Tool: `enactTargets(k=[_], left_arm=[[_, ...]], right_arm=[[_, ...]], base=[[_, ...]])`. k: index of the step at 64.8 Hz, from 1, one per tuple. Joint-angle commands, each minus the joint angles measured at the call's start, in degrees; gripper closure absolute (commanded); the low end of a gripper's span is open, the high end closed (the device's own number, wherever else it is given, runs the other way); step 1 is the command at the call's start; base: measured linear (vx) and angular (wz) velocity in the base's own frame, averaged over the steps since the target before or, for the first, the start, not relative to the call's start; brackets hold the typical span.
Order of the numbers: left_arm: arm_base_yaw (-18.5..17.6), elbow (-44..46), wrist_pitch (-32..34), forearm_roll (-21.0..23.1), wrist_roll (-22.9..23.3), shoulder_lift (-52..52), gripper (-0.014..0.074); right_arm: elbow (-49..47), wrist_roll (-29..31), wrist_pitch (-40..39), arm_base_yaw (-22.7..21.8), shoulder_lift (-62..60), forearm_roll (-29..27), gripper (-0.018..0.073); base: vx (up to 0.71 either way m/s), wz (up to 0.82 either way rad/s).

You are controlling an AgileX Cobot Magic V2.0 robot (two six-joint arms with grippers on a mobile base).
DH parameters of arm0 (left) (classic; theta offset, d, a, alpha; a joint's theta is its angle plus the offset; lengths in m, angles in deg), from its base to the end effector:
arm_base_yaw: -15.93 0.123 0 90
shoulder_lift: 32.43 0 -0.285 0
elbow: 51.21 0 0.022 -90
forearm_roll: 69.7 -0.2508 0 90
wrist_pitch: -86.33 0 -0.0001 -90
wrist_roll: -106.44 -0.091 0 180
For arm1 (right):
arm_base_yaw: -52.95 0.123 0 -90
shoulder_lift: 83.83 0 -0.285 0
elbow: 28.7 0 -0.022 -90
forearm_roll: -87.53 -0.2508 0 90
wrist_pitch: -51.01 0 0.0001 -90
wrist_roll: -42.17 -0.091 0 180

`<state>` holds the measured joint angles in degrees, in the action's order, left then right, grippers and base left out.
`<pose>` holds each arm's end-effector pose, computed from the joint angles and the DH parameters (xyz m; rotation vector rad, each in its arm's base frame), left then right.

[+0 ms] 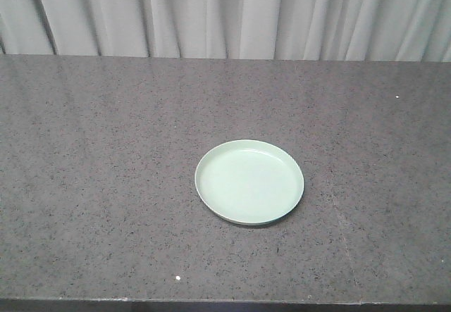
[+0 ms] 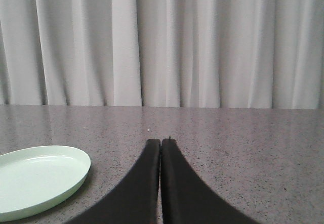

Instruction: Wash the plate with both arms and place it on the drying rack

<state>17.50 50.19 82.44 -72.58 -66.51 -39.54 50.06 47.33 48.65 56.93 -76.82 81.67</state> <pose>0.0566 0.0019 0.1995 -0.0811 1.5617 -0.0332 0.0559 0.0035 0.2085 -0.0383 1.4558 0.0636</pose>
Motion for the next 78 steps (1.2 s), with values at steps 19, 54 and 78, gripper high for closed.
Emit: enactTargets(k=[19, 54, 78], left_arm=[[-0.4, -1.2, 3.9, 0.5, 0.2, 0.9, 0.0602], [-0.4, -1.2, 3.9, 0.5, 0.2, 0.9, 0.0602], [-0.4, -1.2, 3.9, 0.5, 0.2, 0.9, 0.0602]], right_arm=[[0.2, 0.5, -4.2, -0.2, -0.4, 0.2, 0.0563], [0.2, 0.5, -4.2, -0.2, -0.4, 0.2, 0.0563], [0.2, -0.1, -4.4, -0.2, -0.4, -0.2, 0.0563]], base=[[0.00, 0.00], [0.00, 0.00], [0.00, 0.00]])
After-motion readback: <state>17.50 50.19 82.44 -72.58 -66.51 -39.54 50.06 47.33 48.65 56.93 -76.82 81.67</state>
